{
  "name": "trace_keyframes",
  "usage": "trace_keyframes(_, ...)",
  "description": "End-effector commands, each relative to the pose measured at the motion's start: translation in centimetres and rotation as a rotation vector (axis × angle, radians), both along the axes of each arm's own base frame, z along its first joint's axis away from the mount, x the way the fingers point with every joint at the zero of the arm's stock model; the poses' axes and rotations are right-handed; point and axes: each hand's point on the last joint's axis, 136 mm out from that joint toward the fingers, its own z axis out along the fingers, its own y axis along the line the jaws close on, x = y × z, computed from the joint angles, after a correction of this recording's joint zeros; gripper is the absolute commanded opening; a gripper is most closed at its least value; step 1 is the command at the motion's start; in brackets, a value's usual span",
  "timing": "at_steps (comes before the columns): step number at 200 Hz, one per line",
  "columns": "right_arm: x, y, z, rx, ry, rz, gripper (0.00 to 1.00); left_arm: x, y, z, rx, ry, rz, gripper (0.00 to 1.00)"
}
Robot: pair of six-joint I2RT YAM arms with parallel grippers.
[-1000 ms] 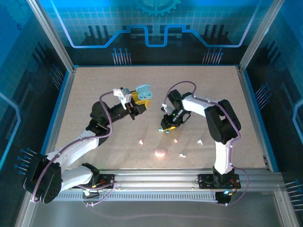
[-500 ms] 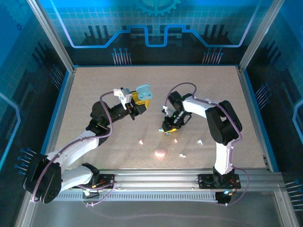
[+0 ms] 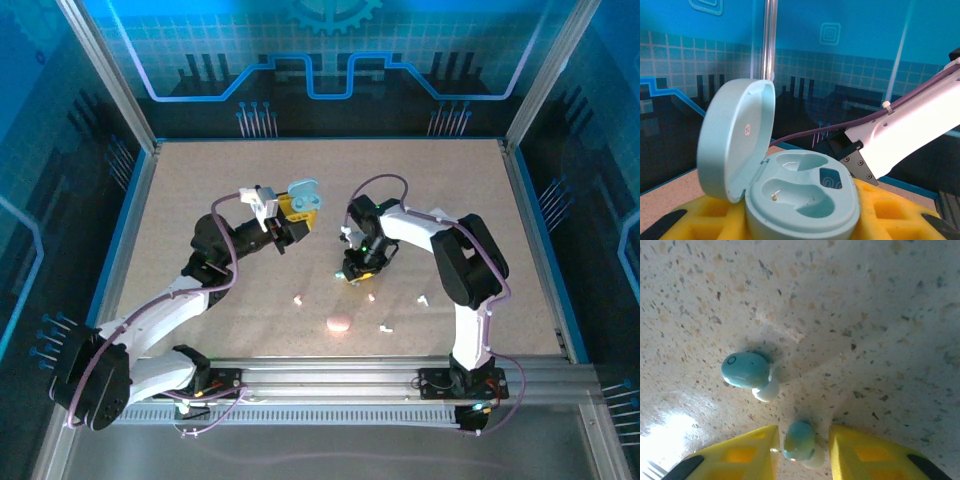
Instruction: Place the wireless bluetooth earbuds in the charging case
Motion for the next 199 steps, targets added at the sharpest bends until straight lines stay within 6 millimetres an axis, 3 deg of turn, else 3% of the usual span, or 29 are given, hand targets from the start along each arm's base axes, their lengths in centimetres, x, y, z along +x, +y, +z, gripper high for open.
trace_keyframes(1, -0.1, 0.1, 0.5, -0.049, -0.019, -0.008, 0.32, -0.3, 0.4, 1.0, -0.002, -0.051, 0.008, 0.35)
trace_keyframes(199, -0.8, 0.4, -0.9, -0.13, 0.011, -0.023, 0.26, -0.2, 0.5, 0.7, 0.001, -0.045, 0.015, 0.36)
